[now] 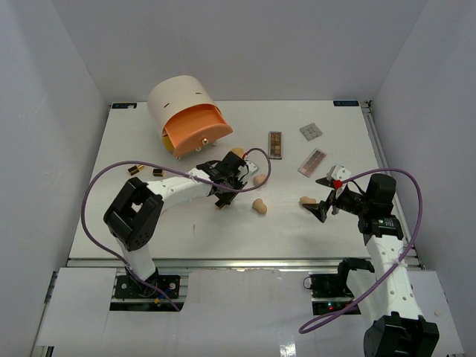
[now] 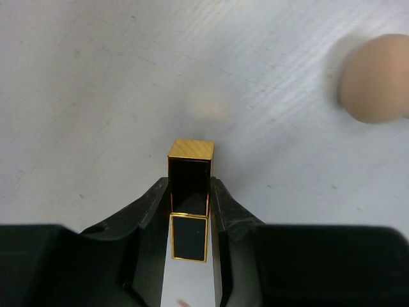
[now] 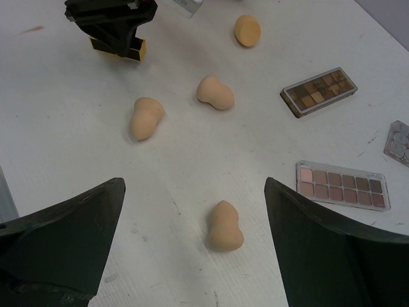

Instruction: Organize the makeup

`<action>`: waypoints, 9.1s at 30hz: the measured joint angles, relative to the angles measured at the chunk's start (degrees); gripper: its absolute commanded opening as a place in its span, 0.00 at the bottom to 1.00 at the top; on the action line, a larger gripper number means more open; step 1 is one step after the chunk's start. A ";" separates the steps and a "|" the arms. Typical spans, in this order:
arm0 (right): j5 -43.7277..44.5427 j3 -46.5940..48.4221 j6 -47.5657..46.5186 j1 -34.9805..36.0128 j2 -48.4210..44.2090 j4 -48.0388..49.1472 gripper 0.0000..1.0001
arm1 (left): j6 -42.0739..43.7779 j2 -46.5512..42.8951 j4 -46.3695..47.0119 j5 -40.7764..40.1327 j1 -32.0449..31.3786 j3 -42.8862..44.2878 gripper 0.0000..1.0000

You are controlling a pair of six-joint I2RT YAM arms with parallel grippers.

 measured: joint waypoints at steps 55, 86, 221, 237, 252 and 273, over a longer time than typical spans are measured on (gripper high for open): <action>-1.33 0.00 0.04 0.00 -0.32 -0.02 0.97 | 0.66 -4.44 -8.04 1.02 20.04 36.41 0.86; -1.31 0.00 1.09 0.02 -1.07 -0.04 0.97 | -46.05 -15.96 -9.19 11.17 62.10 2.69 0.95; -7.71 -0.22 -3.06 2.14 -4.03 -1.89 0.98 | -69.00 10.77 -4.14 19.84 65.59 10.41 0.00; -7.84 -0.22 -3.28 2.14 -4.77 -2.23 0.98 | -68.75 12.94 -5.85 18.62 62.20 12.38 0.00; -8.06 -0.22 -3.52 2.16 -5.05 -3.00 0.98 | -66.38 12.94 -6.20 18.81 62.03 12.38 0.00; -8.21 -0.22 -3.74 2.16 -5.09 -3.02 0.98 | -64.85 12.00 -4.86 20.06 56.92 10.22 0.00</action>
